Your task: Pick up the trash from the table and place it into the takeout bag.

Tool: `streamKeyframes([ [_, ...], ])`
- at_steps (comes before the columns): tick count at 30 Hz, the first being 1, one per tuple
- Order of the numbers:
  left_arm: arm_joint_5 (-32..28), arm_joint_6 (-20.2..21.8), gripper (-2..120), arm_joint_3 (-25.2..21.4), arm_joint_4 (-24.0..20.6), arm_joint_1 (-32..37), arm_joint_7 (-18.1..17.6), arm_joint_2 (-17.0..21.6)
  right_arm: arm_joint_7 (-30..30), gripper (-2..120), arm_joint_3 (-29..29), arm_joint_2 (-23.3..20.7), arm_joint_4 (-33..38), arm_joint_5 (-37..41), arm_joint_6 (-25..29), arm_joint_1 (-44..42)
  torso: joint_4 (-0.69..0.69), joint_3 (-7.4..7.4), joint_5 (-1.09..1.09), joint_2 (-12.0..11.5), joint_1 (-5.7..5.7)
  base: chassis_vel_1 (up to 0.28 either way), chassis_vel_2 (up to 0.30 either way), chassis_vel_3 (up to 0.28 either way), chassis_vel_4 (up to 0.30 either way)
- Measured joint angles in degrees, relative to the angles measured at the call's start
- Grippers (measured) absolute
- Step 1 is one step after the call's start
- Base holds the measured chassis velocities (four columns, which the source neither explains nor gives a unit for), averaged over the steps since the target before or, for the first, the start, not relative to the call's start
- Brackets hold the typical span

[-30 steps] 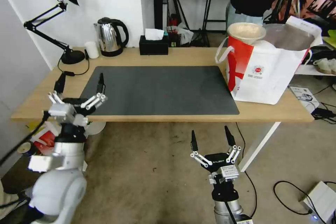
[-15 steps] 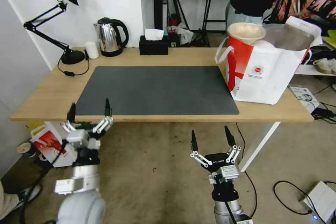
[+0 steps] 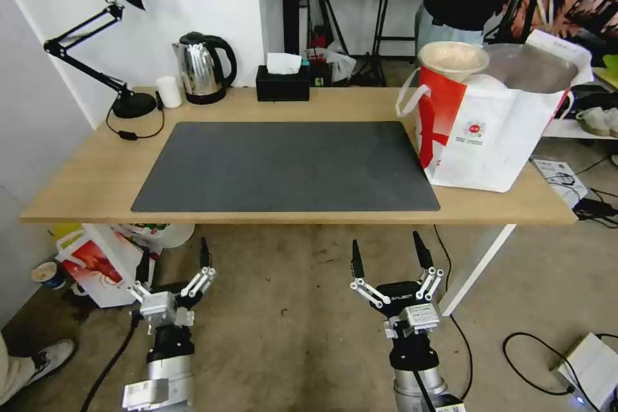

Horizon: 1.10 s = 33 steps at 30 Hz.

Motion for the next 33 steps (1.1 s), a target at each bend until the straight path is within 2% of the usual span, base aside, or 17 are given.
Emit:
streamKeyframes([
  [7,0.02,-0.13,100,-0.38,0.28,0.46,0.17,1.15,0.0,100,0.0,0.0,0.0,0.0,0.0,0.0,0.0,0.0,0.0,0.0,0.0,0.0,0.0,0.0,0.0],
  [12,-1.65,0.71,100,-0.36,0.13,0.27,2.9,2.29,0.0,100,0.0,0.0,0.0,0.0,0.0,0.0,0.0,0.0,0.0,0.0,0.0,0.0,0.0,0.0,0.0],
  [23,-3.19,1.05,100,-1.34,0.12,-1.12,5.53,3.79,0.0,100,0.0,0.0,0.0,0.0,0.0,0.0,0.0,0.0,0.0,0.0,0.0,0.0,0.0,0.0,0.0],
  [33,-3.7,0.95,100,-1.78,-0.04,-1.86,6.15,3.87,0.0,100,0.0,0.0,0.0,0.0,0.0,0.0,0.0,0.0,0.0,0.0,0.0,0.0,0.0,0.0,0.0],
])
